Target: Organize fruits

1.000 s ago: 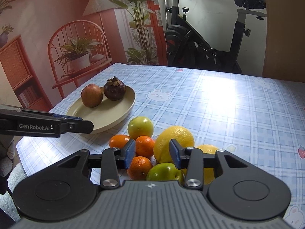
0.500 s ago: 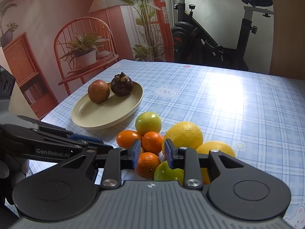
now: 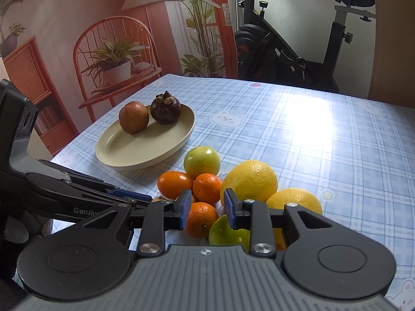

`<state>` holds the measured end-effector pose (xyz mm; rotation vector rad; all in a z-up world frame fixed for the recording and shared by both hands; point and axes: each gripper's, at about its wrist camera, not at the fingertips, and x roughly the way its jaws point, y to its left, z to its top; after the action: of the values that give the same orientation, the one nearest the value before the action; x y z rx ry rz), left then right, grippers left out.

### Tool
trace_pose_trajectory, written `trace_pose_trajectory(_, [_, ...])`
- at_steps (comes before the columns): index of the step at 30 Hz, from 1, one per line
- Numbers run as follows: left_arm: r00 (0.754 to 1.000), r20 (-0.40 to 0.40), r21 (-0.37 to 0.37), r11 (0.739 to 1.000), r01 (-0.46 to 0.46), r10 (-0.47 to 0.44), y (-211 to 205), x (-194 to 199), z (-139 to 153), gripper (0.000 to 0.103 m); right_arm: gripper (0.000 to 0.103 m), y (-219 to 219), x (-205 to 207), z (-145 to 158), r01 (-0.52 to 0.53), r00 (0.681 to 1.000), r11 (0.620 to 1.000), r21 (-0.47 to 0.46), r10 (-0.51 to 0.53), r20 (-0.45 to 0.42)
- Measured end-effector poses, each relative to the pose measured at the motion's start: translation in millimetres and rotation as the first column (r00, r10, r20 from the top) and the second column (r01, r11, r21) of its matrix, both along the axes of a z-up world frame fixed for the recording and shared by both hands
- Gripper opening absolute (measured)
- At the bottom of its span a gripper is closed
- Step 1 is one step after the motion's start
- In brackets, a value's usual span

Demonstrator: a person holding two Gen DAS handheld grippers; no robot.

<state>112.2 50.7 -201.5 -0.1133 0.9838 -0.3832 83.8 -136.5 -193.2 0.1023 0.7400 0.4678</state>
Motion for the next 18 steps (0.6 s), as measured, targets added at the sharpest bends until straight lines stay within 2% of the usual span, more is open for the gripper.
trace_pose_trajectory(4, [0.999, 0.021, -0.02, 0.999, -0.033, 0.034, 13, -8, 7, 0.027, 0.03, 10, 6, 2, -0.048, 0.999, 0.999, -0.026, 0.048, -0.003])
trace_pose_trajectory(9, [0.993, 0.097, -0.004, 0.997, -0.074, 0.074, 27, -20, 22, 0.027, 0.03, 33, 16, 1, -0.152, 0.988, 0.983, -0.105, 0.149, -0.028])
trace_pose_trajectory(12, [0.986, 0.135, 0.006, 0.995, -0.1, 0.099, 34, -21, 28, 0.027, 0.03, 50, 23, -2, -0.22, 0.975, 0.96, -0.173, 0.214, -0.055])
trace_pose_trajectory(18, [0.978, 0.144, -0.035, 0.989, -0.147, 0.15, 50, -23, 29, 0.027, 0.03, 75, 30, -12, -0.3, 0.954, 0.899, -0.319, 0.282, -0.104])
